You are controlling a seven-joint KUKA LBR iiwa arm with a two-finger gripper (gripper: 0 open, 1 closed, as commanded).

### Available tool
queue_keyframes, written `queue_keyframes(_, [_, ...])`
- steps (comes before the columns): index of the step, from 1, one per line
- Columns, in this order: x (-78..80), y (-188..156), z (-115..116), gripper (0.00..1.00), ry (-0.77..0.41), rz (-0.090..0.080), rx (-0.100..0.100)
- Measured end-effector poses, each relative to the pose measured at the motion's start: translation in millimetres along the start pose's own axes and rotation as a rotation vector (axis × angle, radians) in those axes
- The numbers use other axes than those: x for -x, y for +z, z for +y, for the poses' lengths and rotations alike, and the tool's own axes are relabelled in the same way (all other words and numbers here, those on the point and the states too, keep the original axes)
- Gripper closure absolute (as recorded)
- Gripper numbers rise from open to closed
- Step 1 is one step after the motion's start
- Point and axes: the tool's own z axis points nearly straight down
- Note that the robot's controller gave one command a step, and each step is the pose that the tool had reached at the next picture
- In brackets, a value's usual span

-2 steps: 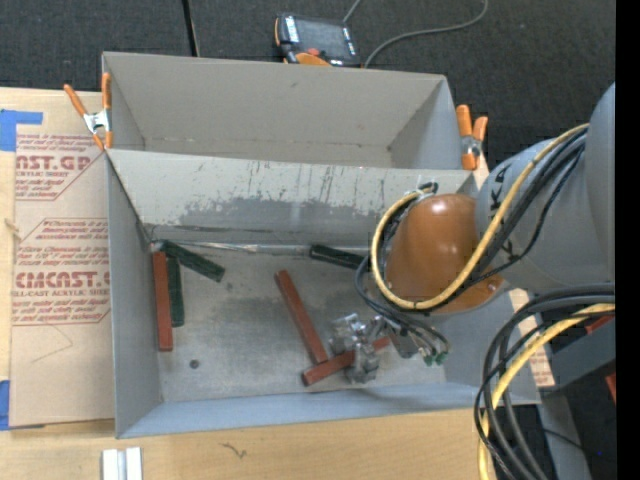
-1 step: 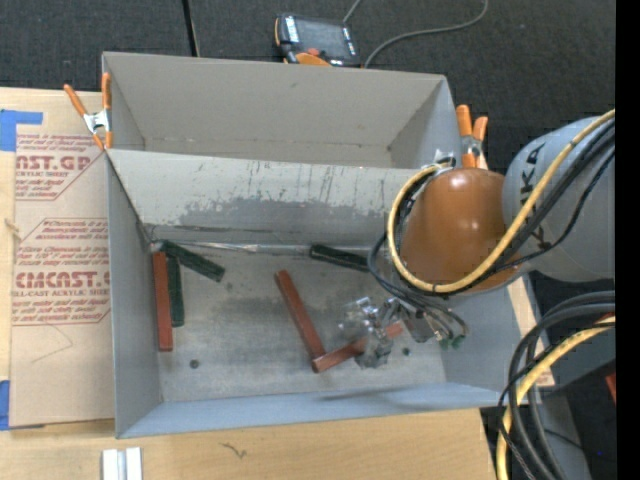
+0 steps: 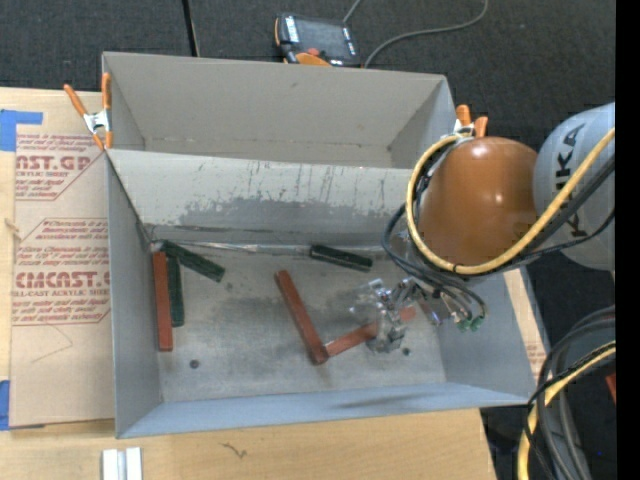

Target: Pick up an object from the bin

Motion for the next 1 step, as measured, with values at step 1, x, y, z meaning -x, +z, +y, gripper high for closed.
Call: queue_keyframes(1, [0.5,-1.9,0.4,1.00,0.000,0.004,0.002])
